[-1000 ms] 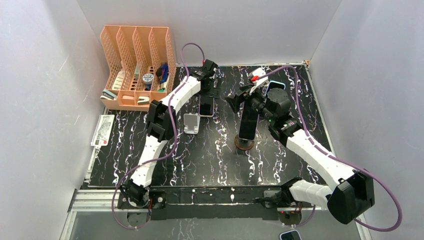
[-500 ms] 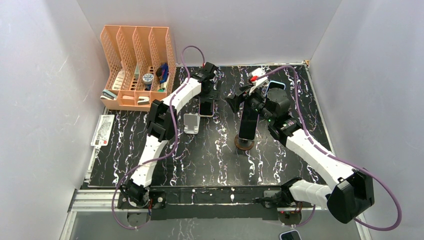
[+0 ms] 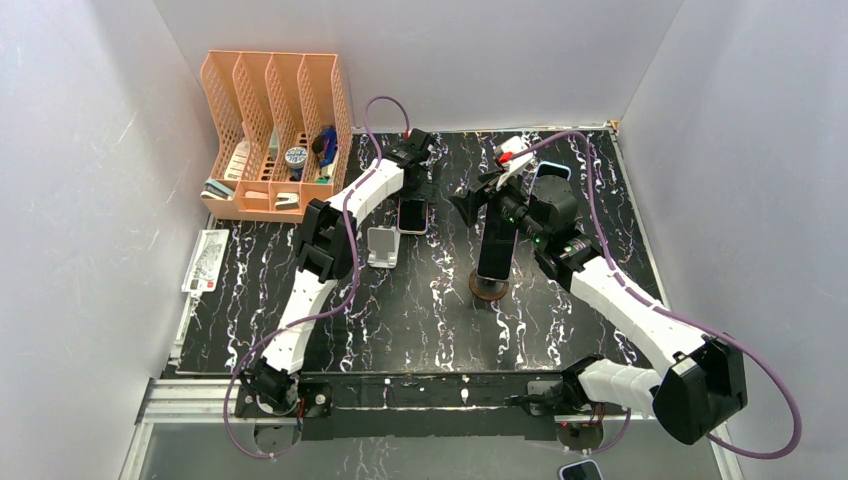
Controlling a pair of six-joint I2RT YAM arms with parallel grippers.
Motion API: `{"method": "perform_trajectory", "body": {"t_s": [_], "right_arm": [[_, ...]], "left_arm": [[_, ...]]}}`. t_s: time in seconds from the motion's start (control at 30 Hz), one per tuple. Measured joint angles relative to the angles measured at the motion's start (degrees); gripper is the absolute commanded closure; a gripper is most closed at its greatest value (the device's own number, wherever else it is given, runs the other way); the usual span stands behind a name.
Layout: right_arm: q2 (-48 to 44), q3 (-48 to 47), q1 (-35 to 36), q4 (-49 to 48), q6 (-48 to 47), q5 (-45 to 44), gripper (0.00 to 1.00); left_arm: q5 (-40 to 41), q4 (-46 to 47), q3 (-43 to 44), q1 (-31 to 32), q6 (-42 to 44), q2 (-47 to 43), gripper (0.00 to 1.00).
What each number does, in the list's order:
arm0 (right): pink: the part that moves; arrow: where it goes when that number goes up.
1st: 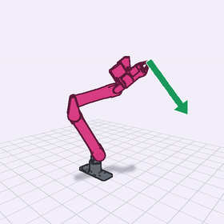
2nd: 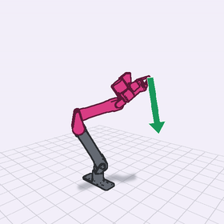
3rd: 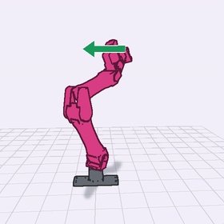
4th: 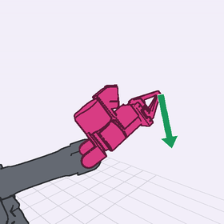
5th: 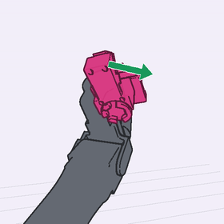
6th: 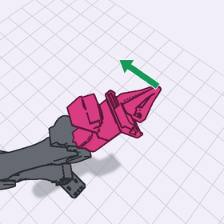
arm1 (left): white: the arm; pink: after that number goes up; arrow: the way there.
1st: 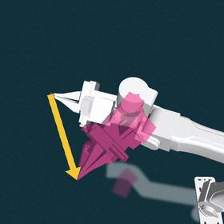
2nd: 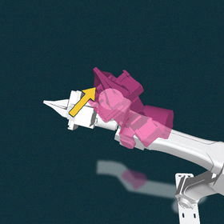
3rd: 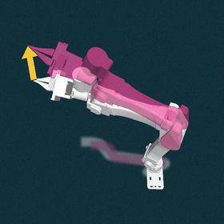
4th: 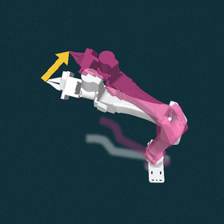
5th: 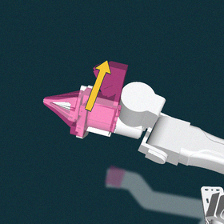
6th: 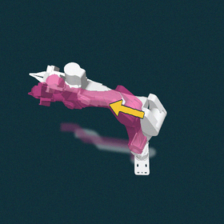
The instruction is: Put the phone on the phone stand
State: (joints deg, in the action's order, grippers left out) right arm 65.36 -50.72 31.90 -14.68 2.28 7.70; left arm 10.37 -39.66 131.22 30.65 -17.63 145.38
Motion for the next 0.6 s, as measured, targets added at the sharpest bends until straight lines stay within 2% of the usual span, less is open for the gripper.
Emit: {"method": "perform_trajectory", "body": {"t_s": [0.07, 0.23, 0.33, 0.6], "right_arm": [[0.17, 0.0, 0.0, 0.02, 0.0, -0.02, 0.14], [0.42, 0.0, 0.0, 0.07, -0.04, -0.04, 0.15], [0.55, 0.0, 0.0, 0.07, -0.17, -0.04, 0.15], [0.79, 0.0, 0.0, 0.22, -0.37, -0.07, 0.15]], "left_arm": [[0.17, 0.35, 0.0, 0.0, -0.07, 0.07, 0.35], [0.5, 0.61, 0.0, 0.0, -0.61, 0.11, 0.7], [0.5, 0.68, -0.02, -0.02, -0.48, 0.09, 1.0], [0.96, 1.79, -1.18, -0.02, -0.33, -0.5, 1.0]]}}
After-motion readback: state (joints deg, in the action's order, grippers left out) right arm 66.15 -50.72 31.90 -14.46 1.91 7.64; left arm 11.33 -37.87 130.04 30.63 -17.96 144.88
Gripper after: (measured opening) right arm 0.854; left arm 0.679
